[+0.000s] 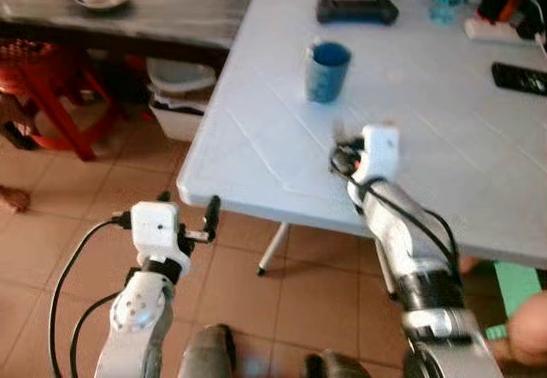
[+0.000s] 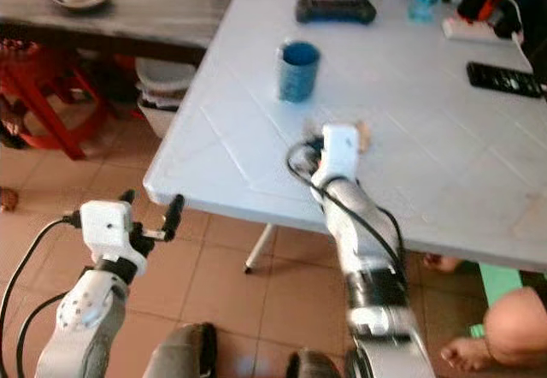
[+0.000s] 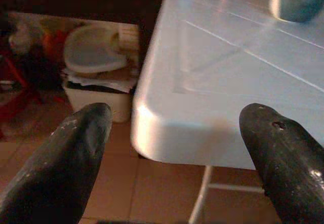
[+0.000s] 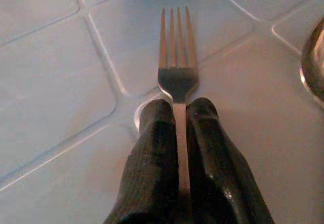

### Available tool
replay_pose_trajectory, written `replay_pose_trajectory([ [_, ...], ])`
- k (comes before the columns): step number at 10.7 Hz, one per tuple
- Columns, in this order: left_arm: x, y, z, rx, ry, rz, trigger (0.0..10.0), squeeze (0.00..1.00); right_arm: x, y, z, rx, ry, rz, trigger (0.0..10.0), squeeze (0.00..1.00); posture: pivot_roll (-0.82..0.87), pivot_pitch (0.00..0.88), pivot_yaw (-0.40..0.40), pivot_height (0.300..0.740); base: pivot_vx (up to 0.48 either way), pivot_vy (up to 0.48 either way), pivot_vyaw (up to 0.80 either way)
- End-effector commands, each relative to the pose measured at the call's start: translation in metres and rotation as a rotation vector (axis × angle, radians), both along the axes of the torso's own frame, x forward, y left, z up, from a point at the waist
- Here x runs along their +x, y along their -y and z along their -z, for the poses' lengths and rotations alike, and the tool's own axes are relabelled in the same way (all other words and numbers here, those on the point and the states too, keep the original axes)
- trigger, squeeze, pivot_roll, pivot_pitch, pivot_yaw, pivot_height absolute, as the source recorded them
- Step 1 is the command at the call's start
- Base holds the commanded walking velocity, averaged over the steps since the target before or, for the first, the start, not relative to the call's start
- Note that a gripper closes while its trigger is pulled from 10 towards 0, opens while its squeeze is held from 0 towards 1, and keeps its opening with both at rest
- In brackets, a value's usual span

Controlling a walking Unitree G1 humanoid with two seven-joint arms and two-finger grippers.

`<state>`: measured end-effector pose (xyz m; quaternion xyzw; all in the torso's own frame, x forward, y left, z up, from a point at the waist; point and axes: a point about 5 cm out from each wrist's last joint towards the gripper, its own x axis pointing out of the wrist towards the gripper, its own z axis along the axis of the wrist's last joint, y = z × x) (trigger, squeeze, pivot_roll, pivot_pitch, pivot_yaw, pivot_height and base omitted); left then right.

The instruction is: Setting the table

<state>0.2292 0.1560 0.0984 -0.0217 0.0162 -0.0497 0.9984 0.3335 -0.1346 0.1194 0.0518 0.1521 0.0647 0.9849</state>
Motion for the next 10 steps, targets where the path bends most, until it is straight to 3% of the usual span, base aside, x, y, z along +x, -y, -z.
replay_pose_trajectory([
  [1,0.0,-0.009,0.007,0.001,-0.027,-0.037,10.0,0.0,-0.01,-0.016,0.023,0.016,-0.11,-0.05,0.0,0.0,0.08,0.133,0.001,0.74,0.0,0.48,0.0],
  [2,-0.001,-0.007,0.01,-0.026,-0.029,-0.038,10.0,0.0,-0.006,-0.024,0.007,-0.035,0.007,-0.116,0.0,0.0,0.08,0.131,0.004,0.74,0.0,0.48,0.0],
  [6,0.008,-0.01,0.002,0.026,0.043,-0.063,10.0,0.0,-0.002,-0.026,-0.017,-0.06,0.143,-0.105,0.0,0.0,0.09,0.113,-0.004,0.74,0.0,0.477,0.0],
  [8,0.011,-0.004,-0.002,0.022,0.065,-0.041,10.0,0.0,-0.001,-0.026,-0.029,-0.09,0.235,-0.086,0.0,0.0,0.07,0.1,0.0,0.74,0.411,0.144,0.0],
  [10,0.015,0.002,-0.002,0.015,0.07,-0.034,10.0,0.0,-0.002,-0.022,-0.03,-0.094,0.255,-0.074,0.0,0.0,0.07,0.09,0.004,0.74,0.441,0.0,0.0],
])
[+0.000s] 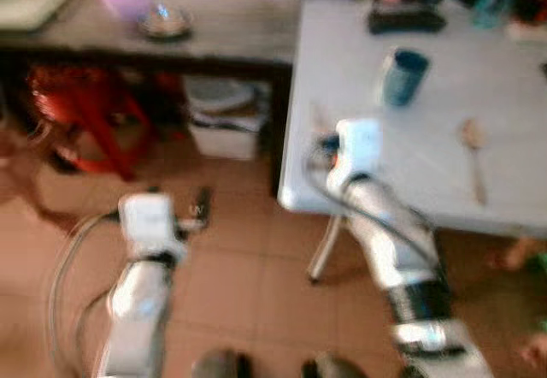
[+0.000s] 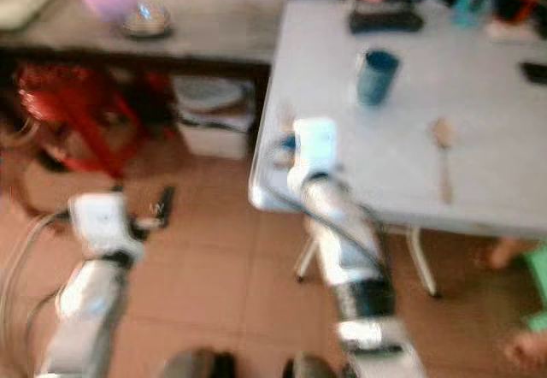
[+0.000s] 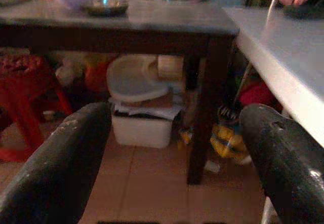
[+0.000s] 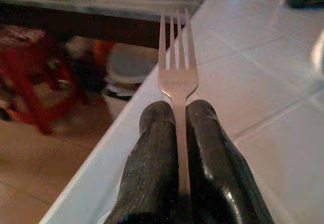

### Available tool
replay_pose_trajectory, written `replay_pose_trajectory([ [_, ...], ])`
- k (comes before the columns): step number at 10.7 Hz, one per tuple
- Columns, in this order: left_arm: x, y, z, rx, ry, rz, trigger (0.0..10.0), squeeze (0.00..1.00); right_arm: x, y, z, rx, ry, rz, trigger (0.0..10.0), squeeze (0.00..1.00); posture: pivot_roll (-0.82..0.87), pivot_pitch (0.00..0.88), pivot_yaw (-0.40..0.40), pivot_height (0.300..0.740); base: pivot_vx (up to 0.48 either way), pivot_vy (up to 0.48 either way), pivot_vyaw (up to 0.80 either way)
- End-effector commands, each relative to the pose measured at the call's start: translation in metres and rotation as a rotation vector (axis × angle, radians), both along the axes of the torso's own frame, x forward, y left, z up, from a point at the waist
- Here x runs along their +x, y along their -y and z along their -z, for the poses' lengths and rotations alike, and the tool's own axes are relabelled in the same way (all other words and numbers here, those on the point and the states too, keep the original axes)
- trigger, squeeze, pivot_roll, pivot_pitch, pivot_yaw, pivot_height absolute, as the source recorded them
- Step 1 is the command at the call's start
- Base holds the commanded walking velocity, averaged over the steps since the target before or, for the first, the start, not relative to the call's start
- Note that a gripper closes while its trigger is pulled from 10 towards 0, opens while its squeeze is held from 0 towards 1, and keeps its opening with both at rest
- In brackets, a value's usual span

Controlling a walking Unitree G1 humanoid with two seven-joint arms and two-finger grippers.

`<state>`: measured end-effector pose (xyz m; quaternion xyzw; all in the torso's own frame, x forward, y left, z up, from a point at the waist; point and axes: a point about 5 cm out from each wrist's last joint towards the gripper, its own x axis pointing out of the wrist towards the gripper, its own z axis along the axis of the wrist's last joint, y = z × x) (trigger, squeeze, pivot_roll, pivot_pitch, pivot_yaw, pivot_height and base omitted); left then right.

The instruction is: Setting the table

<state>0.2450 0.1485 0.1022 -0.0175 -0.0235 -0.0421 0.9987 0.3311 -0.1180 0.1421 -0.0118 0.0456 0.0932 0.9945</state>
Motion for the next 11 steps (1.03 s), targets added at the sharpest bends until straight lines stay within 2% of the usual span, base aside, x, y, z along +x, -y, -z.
replay_pose_trajectory([
  [1,0.003,-0.005,-0.002,0.027,0.008,-0.019,10.0,0.0,0.002,-0.002,-0.009,0.003,0.046,0.0,0.0,0.0,0.07,0.088,0.003,0.74,0.439,0.0,0.0],
  [2,0.006,-0.006,-0.006,0.036,0.023,-0.022,10.0,0.0,0.003,0.001,-0.013,0.003,0.068,0.016,0.0,0.0,0.07,0.092,0.002,0.74,0.442,0.0,0.0],
  [4,0.005,-0.006,-0.008,0.033,0.026,-0.014,10.0,0.0,0.0,0.007,-0.019,-0.015,0.109,0.017,0.0,0.0,0.07,0.093,0.008,0.74,0.441,0.0,0.0],
  [7,0.005,-0.011,-0.008,0.009,0.013,-0.034,10.0,0.0,-0.013,0.021,-0.007,-0.039,0.095,0.026,0.0,0.0,0.07,0.096,0.015,0.74,0.439,0.086,0.0],
  [9,0.007,-0.014,-0.008,0.03,0.007,-0.043,10.0,0.0,-0.023,0.02,0.0,-0.038,0.084,0.006,0.0,0.0,0.06,0.093,0.027,0.74,0.0,0.448,0.0],
  [11,0.007,-0.014,-0.009,0.048,0.009,-0.03,10.0,0.0,-0.025,0.018,0.0,-0.037,0.085,0.006,0.0,0.0,0.06,0.095,0.03,0.74,0.0,0.472,0.0],
])
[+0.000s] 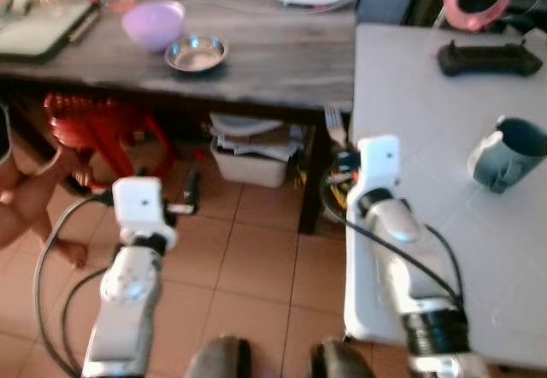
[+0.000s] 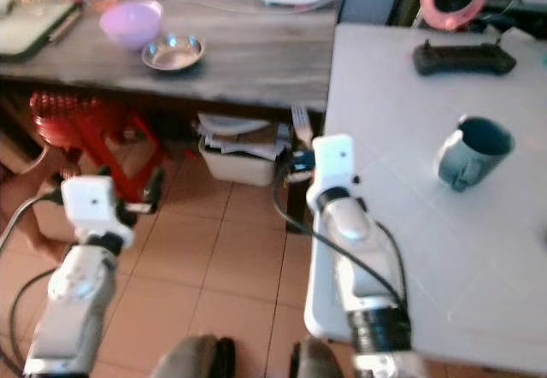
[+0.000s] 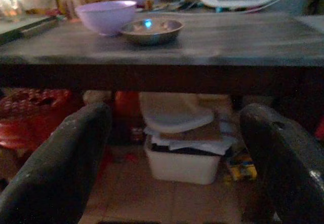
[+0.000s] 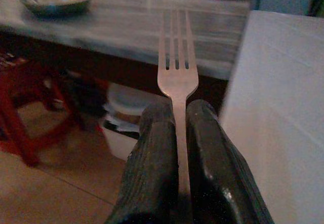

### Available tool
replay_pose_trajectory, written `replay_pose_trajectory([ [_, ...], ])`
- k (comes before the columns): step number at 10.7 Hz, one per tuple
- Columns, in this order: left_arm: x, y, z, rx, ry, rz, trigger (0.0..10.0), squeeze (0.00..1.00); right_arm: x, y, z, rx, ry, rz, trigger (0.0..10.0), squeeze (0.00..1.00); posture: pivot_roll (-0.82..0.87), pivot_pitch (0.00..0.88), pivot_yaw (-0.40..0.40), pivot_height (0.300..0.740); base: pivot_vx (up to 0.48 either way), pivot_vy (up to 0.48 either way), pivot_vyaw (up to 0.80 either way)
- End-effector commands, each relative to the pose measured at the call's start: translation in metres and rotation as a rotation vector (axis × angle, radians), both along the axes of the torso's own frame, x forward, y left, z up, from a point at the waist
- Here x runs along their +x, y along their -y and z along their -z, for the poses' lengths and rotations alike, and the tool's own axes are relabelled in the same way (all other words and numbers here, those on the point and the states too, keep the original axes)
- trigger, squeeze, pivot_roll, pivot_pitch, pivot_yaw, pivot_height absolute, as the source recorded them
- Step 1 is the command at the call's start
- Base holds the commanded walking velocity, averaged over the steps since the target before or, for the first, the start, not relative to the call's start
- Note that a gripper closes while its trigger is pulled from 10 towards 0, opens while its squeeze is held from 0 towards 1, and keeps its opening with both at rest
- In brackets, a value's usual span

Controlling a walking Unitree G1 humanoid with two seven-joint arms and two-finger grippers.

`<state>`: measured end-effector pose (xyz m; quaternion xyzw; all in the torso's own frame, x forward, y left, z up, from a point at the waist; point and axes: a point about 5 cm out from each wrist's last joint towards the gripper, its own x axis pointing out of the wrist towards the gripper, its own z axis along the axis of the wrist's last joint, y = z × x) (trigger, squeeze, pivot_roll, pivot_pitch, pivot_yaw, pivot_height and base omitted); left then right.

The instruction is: Setting the table

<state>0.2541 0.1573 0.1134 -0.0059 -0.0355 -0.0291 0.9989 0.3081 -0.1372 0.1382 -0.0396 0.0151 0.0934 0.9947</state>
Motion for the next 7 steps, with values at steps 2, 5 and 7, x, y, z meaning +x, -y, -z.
replay_pose_trajectory([
  [2,-0.003,-0.006,0.002,0.029,-0.013,0.0,10.0,0.0,-0.002,0.002,-0.004,0.0,0.023,0.015,0.0,0.0,0.06,0.089,0.027,0.74,0.0,0.472,0.0],
  [5,-0.004,0.001,0.0,0.054,0.002,0.023,10.0,0.0,-0.001,0.0,-0.007,-0.004,0.042,0.014,0.0,0.0,0.06,0.096,0.027,0.74,0.087,0.441,0.0],
  [7,-0.006,0.008,0.0,0.053,0.004,0.046,10.0,0.0,0.002,-0.002,-0.01,-0.003,0.053,0.007,0.0,0.0,0.07,0.095,0.024,0.74,0.375,0.294,0.0],
])
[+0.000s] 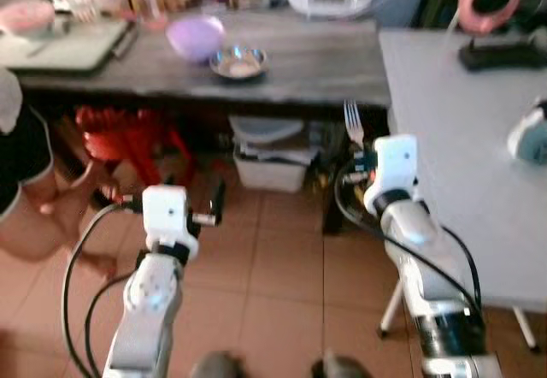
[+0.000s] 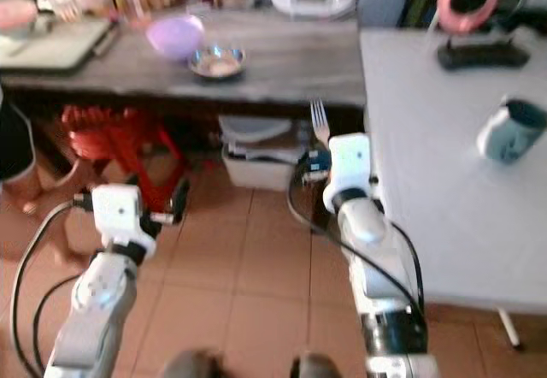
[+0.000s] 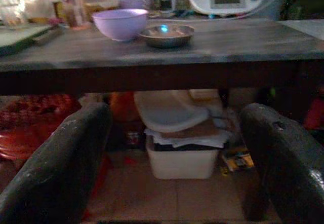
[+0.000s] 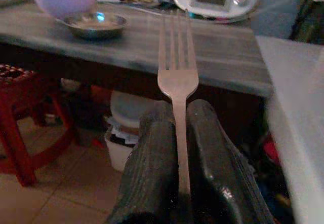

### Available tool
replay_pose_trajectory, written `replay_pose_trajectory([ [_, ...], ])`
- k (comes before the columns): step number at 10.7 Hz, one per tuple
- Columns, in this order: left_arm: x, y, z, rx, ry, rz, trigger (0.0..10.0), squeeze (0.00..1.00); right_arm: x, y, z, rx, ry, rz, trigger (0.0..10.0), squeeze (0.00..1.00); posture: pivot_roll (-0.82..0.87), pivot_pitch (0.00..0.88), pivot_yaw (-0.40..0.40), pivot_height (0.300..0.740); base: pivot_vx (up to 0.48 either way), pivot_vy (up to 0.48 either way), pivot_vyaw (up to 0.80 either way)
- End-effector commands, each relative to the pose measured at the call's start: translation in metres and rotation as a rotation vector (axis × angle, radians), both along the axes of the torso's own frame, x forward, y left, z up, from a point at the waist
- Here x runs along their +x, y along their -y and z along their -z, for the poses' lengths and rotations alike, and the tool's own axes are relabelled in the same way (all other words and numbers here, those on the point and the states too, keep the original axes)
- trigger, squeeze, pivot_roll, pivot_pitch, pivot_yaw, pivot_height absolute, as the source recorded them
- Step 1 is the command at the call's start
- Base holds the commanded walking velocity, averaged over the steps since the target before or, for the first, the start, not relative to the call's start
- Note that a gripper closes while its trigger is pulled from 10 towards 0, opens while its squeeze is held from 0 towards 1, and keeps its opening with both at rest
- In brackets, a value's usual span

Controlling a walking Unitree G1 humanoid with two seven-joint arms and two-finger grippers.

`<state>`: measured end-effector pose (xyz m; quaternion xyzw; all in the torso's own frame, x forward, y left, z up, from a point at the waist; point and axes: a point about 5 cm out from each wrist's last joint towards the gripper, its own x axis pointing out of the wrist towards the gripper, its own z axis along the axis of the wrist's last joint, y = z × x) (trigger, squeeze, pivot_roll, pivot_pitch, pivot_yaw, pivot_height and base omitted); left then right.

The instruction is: Setting the table

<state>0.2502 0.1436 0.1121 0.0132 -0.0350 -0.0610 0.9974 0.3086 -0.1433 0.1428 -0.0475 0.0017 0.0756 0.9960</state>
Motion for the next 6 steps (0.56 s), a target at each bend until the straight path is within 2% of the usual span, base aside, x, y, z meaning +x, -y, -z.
replay_pose_trajectory([
  [1,-0.0014,-0.0032,-0.0026,0.013,0.013,-0.008,10.0,0.0,0.0019,-0.0085,-0.0068,0.009,0.025,-0.029,0.0,0.0,0.07,0.097,0.022,0.74,0.469,0.0,0.0],
  [6,-0.0009,0.0043,-0.0059,0.013,0.036,0.013,10.0,0.0,0.0054,-0.0158,-0.0091,0.02,0.033,-0.047,0.0,0.0,0.07,0.091,0.012,0.74,0.48,0.0,0.0],
])
